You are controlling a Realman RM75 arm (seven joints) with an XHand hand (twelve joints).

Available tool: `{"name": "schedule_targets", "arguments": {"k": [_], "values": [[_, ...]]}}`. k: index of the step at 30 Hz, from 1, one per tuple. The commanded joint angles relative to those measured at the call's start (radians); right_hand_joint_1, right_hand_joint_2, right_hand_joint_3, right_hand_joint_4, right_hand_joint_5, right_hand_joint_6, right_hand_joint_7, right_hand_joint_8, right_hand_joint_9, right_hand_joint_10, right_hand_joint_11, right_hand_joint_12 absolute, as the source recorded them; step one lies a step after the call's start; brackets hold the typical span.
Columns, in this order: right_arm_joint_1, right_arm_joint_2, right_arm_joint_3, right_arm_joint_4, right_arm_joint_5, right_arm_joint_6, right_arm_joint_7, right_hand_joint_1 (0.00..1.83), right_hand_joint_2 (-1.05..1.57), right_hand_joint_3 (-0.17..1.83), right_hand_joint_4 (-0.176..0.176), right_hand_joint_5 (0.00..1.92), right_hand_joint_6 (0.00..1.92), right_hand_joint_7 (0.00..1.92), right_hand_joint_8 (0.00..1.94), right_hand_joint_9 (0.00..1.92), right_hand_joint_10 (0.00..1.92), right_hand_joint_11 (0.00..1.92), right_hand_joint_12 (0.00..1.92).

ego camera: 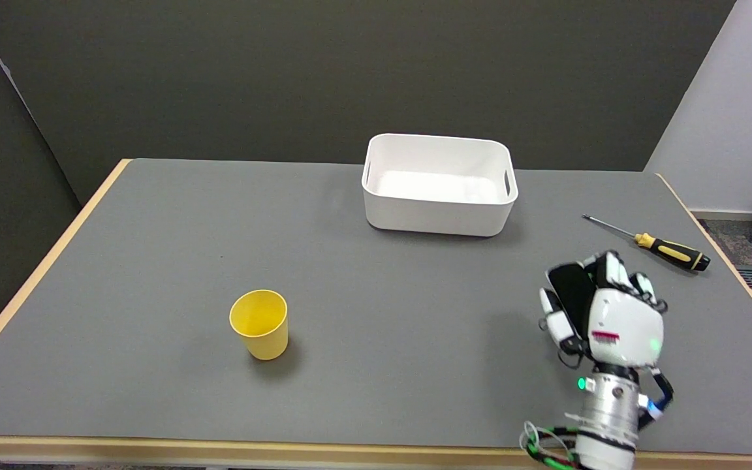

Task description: Pick up the blackboard eraser.

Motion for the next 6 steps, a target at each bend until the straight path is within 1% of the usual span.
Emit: {"name": "schedule_targets", "arguments": {"k": [1, 4, 6], "values": [[0.286, 0.062, 0.143, 0.102, -0.252, -0.444, 0.007, 1.08, 1.31, 0.24, -0.176, 0.44, 1.75, 0.51, 1.81, 0.79, 1.92, 0.41, 1.92], [0.392, 0.064, 0.126, 0.052, -0.230, -0.515, 0.008, 1.08, 1.31, 0.23, -0.176, 0.44, 1.76, 0.51, 1.81, 0.79, 1.92, 0.39, 1.92], [0.486, 0.060, 0.111, 0.002, -0.188, -0.581, 0.008, 1.08, 1.31, 0.23, -0.176, 0.44, 1.76, 0.51, 1.81, 0.79, 1.92, 0.37, 1.92]]}}
